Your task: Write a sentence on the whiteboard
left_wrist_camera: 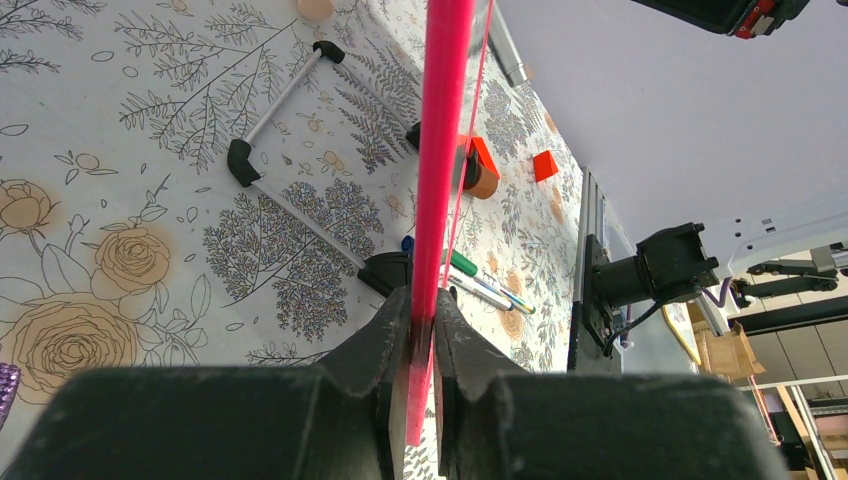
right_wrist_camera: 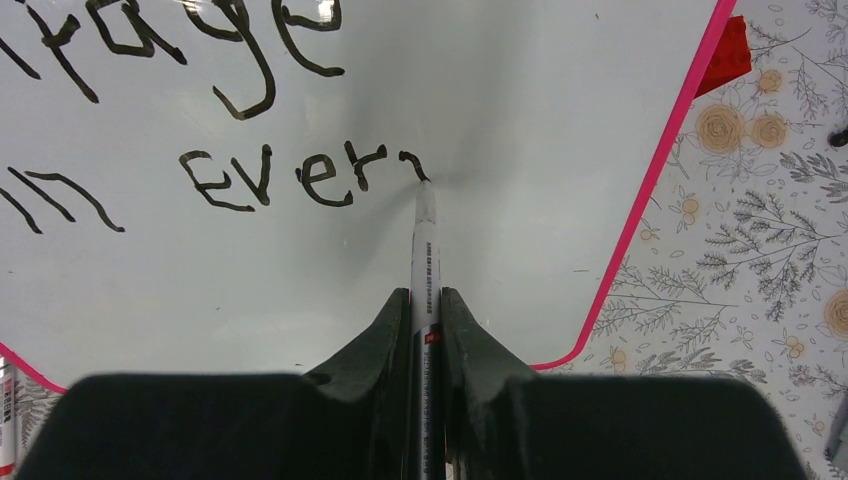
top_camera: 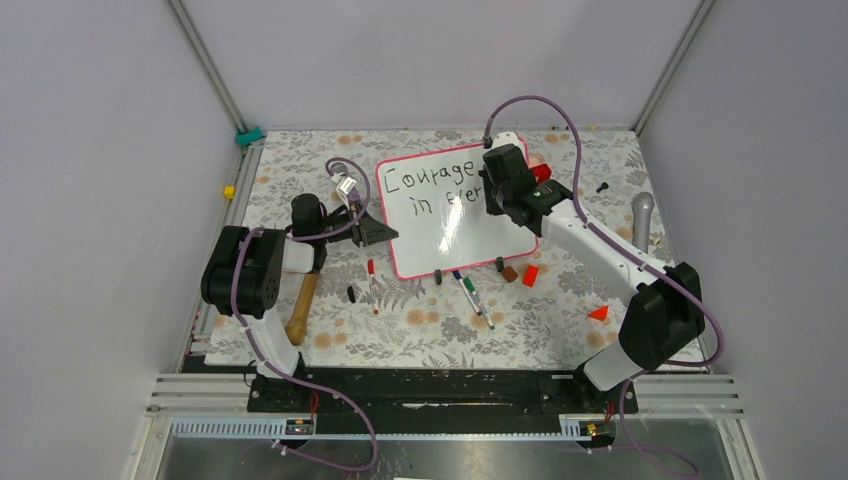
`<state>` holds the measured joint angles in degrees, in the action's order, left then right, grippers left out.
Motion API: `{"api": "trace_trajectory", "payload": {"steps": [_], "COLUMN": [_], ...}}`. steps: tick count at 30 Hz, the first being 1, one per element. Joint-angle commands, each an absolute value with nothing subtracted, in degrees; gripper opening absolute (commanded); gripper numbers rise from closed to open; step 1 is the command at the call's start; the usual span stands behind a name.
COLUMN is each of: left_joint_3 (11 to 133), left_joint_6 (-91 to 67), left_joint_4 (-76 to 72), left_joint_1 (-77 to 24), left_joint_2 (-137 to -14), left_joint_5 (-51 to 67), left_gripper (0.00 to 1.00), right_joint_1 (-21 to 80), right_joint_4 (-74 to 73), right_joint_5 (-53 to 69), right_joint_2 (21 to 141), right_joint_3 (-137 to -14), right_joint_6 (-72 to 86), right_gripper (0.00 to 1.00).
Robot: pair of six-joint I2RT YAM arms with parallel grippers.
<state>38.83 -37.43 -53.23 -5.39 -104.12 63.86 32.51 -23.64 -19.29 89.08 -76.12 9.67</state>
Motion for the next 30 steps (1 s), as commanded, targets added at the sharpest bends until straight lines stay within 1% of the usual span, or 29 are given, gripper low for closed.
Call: {"api": "trace_trajectory", "payload": {"steps": [1, 30], "left_joint_3": [38.5, 38.5], "left_joint_6": [-37.6, -37.6], "left_joint_4": [-55.7, -55.6], "left_joint_1": [-4.1, -4.1], "left_joint_2": [-104.7, -104.7], "left_joint_5": [63.2, 63.2], "left_gripper": [0.0, 0.0], "right_joint_1": [32.3, 32.3], "right_joint_4": [-24.7, -26.1], "right_joint_5": [-20.2, -22.3], "right_joint_2": [88.1, 92.1], "right_joint_3": [-77.0, -83.1], "right_joint_6": [9.2, 8.4], "right_gripper": [0.0, 0.0]}}
